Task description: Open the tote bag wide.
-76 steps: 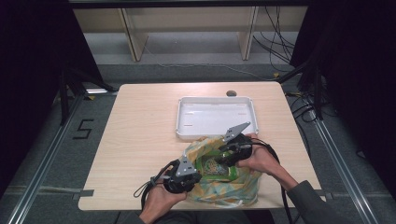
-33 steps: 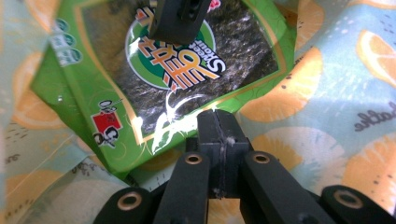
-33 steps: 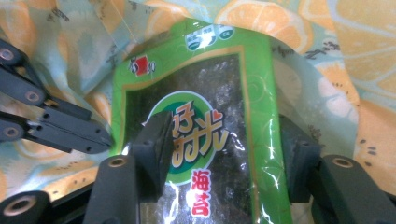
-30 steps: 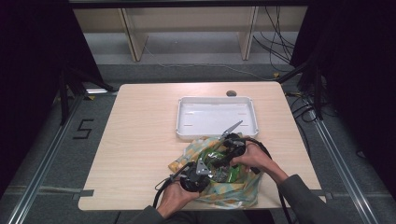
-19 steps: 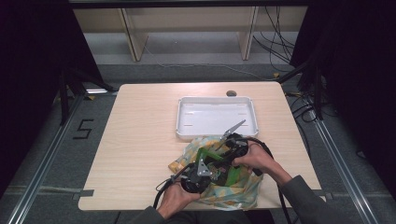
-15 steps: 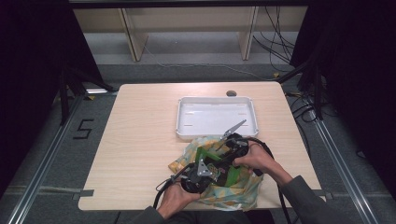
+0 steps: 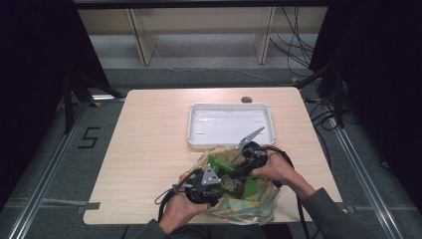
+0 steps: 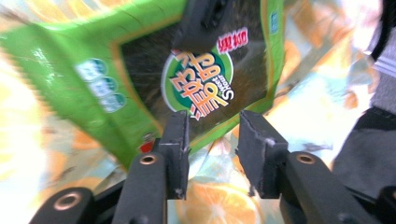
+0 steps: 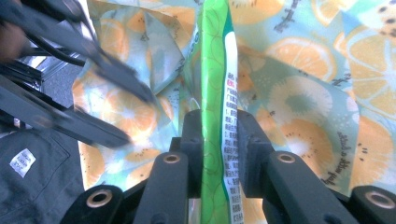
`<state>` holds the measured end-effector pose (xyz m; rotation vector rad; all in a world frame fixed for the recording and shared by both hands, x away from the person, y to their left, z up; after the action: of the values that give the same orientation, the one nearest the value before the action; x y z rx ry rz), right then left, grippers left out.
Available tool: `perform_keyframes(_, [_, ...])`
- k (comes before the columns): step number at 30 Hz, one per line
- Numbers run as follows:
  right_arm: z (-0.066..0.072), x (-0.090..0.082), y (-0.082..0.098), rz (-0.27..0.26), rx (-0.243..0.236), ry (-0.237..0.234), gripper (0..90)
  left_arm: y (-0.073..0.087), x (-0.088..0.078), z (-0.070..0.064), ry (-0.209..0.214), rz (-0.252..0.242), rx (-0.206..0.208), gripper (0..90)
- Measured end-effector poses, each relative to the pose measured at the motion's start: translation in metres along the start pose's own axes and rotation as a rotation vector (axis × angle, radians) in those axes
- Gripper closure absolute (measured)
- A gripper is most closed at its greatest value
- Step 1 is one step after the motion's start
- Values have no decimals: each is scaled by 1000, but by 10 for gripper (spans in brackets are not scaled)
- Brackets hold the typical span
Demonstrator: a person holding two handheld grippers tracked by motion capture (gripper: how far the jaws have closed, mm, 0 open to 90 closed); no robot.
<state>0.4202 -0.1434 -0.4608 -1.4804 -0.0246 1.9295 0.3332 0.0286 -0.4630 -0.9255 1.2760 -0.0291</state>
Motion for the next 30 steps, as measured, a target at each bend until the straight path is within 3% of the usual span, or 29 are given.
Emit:
perform_keyframes(1, [0, -2, 1, 2, -2, 22, 765, -3, -13, 3, -27, -22, -1, 576])
perform_keyframes(2, [0, -4, 2, 1, -2, 46, 765, -3, -13, 3, -27, -22, -1, 567])
perform_keyframes(5, [1, -5, 2, -1, -4, 49, 764, -5, -31, 14, -93, -29, -10, 530])
perform_keyframes(8, [2, -7, 3, -1, -14, 54, 765, -5, -41, 26, -128, -32, -8, 496])
perform_keyframes(11, [3, -10, 4, -8, -10, 51, 765, -4, -43, 30, -148, -2, -2, 430])
perform_keyframes(12, [2, -11, 3, -9, -21, 56, 765, -4, -44, 36, -176, -23, -27, 430])
perform_keyframes(14, [2, -13, 4, -8, -17, 56, 764, -4, -43, 39, -183, -32, -35, 420])
perform_keyframes(15, [3, -14, 3, -14, -40, 39, 765, -3, -42, 44, -193, -21, -50, 418])
perform_keyframes(17, [3, -15, 3, -18, -40, 52, 765, -2, -41, 48, -196, -20, -61, 416])
perform_keyframes(18, [4, -17, 4, -17, -31, 55, 765, -1, -39, 53, -194, -6, -59, 426])
perform_keyframes(20, [5, -19, 3, -30, -38, 73, 765, 3, -29, 63, -156, 9, -77, 530])
perform_keyframes(22, [6, -19, 3, -24, -37, 57, 765, 4, -26, 65, -141, 11, -77, 665])
perform_keyframes(23, [4, -20, 3, -33, -59, 84, 765, 4, -22, 68, -139, 13, -88, 665])
perform_keyframes(24, [5, -21, 3, -32, -50, 86, 765, 6, -14, 75, -149, 24, -94, 779])
perform_keyframes(30, [5, -24, 1, -50, -69, 82, 765, 13, 3, 88, -147, 54, -139, 834])
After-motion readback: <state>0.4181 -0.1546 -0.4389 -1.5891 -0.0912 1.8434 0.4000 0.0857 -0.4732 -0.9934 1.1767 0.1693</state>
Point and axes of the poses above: each handheld gripper's, and its own axes: x roughly forward along the jaws, y roughly out of its underside, z roughly to its left, the point moved 3 cm from there along x, roughly forward along the jaws, and after that the axes turned 8 degrees about z, right-handed, at the moved point
